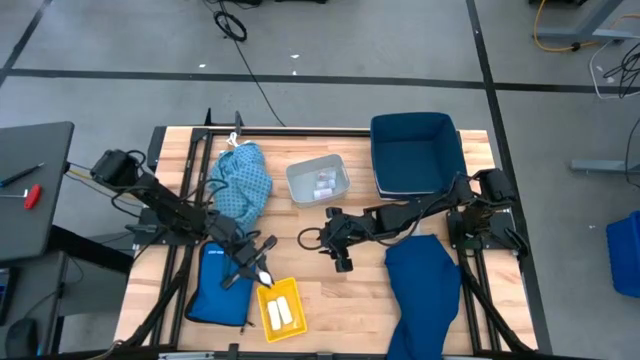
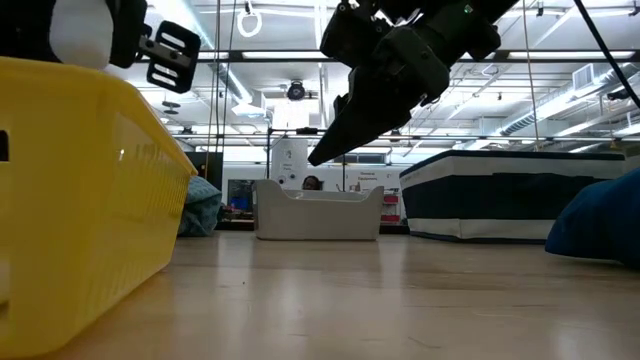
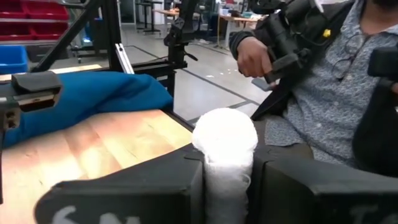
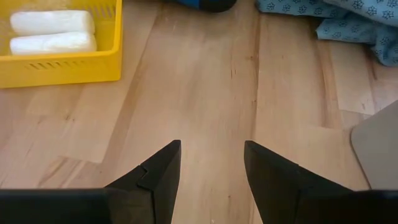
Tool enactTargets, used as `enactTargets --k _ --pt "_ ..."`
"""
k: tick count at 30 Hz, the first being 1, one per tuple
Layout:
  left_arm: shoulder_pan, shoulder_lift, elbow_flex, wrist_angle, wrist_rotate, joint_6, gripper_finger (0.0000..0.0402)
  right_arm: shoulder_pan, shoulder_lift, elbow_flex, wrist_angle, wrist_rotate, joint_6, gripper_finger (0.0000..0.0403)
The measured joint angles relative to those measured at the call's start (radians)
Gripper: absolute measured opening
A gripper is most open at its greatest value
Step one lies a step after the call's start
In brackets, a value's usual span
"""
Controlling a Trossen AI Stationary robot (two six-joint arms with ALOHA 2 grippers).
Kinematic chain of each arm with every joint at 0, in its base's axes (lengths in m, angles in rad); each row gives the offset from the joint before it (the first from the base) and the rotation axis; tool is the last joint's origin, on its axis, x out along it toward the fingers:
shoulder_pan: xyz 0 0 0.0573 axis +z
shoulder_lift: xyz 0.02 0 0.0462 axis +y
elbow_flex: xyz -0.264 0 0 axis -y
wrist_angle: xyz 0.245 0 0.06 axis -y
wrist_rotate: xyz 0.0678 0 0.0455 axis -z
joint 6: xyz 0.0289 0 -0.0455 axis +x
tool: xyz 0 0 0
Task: Pick & place medical supplies in basket/bin
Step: Put the rolled gauze into the yellow bin
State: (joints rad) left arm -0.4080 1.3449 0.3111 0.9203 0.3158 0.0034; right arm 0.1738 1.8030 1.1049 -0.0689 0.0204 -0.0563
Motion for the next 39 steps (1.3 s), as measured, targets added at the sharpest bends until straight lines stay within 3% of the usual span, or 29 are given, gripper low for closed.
enactTargets --k 8,20,39 --pt "-0.020 0.057 0.015 0.004 -0.026 0.000 0.0046 0.002 0.000 0.001 -0.008 -0.003 0.019 0.0183" --pt "-0.019 0.247 0.147 -0.084 0.061 0.006 0.0046 0.009 0.000 0.001 -0.042 0.000 0.029 0.0183" --pt "-0.026 0.309 0.185 -0.112 0.131 -0.019 0.0046 0.033 0.000 0.001 -0.066 -0.002 0.079 0.0183"
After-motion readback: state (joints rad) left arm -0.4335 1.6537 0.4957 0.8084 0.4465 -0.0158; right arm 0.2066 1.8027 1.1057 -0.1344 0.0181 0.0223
